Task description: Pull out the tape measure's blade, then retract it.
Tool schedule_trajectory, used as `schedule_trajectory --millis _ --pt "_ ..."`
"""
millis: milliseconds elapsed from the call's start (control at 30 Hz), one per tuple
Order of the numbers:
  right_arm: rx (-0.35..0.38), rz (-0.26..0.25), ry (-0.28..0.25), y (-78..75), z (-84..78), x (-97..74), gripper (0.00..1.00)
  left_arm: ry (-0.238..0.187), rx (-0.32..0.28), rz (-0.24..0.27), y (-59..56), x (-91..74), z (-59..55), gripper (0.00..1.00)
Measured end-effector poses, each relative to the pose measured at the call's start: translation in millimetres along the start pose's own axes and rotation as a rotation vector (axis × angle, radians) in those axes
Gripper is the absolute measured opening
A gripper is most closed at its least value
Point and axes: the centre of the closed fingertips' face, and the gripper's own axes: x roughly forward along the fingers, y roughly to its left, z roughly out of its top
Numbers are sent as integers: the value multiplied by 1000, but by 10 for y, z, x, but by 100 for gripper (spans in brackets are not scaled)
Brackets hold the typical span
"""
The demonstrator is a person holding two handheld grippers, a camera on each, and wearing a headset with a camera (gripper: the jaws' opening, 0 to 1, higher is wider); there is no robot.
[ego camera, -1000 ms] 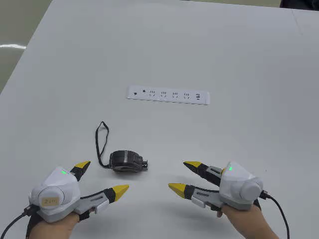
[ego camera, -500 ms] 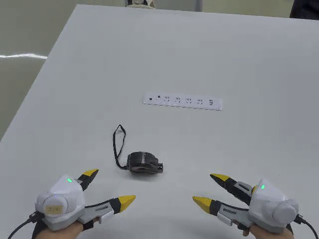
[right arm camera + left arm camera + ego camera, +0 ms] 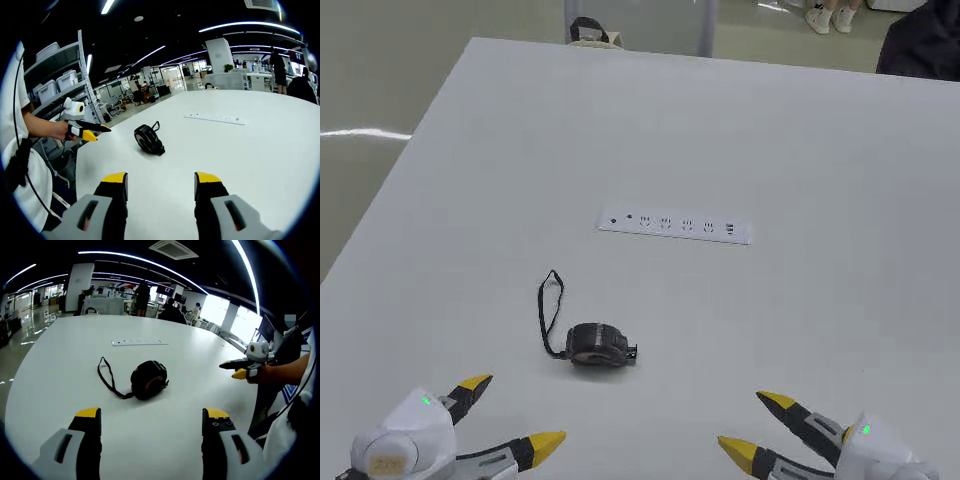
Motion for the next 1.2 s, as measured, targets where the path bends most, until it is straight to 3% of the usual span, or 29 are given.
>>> schedule_trajectory --millis 600,1200 --pt "16 -73 -22 -28 -38 -374 55 -4 -6 -2 -2 -243 -115 83" --pt "2 -100 18 43 -212 -650 61 -1 -2 -1 -6 -467 -204 88"
